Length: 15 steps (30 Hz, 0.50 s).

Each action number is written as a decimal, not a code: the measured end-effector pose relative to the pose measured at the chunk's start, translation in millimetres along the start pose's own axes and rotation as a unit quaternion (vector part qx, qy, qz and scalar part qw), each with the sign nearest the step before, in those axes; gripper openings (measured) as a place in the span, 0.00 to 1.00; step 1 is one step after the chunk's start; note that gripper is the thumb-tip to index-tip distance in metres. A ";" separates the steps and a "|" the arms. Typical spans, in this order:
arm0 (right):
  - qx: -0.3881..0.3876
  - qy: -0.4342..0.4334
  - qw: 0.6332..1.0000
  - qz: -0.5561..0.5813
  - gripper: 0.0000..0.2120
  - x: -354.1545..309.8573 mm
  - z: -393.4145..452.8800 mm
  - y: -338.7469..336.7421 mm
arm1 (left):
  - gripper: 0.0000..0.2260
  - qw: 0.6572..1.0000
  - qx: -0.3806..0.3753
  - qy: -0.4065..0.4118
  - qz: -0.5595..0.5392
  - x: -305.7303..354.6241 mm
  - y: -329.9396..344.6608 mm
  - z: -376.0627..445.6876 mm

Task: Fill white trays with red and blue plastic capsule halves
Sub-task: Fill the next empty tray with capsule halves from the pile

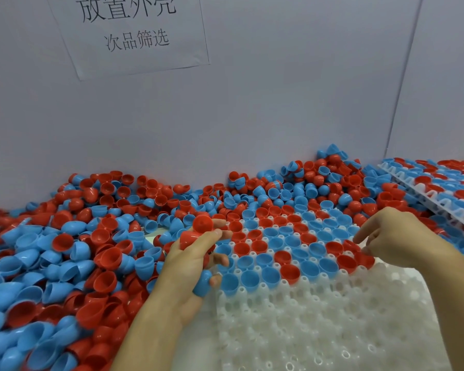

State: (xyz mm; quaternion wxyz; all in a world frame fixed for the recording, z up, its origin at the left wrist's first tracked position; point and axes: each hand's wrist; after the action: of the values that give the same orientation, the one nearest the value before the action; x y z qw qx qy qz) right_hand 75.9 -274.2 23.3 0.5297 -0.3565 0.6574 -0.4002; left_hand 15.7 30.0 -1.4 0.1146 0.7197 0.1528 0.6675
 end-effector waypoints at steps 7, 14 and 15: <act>-0.004 0.009 1.000 0.015 0.07 -5.2 0.7 4.1 | 0.07 1.000 0.007 -0.006 0.001 -0.8 -0.2 0.7; 0.018 -0.014 1.000 0.015 0.05 -5.6 3.0 3.5 | 0.05 1.000 0.005 -0.006 -0.001 -1.6 -1.0 1.4; 0.009 -0.013 1.000 0.013 0.05 -6.1 3.6 4.7 | 0.06 1.000 0.004 -0.006 -0.001 -1.7 -1.2 1.7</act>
State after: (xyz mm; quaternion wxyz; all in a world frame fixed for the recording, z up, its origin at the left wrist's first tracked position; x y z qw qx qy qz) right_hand 80.4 -267.3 21.2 0.5465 -0.3488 0.6512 -0.3944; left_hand 17.2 30.5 -3.5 0.1133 0.7238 0.1555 0.6627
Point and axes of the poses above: each hand's wrist, its own z-axis towards the middle knuckle, its own y-axis out of the palm, x = y × z, and after that the axes turned 4 degrees about -x, right-handed
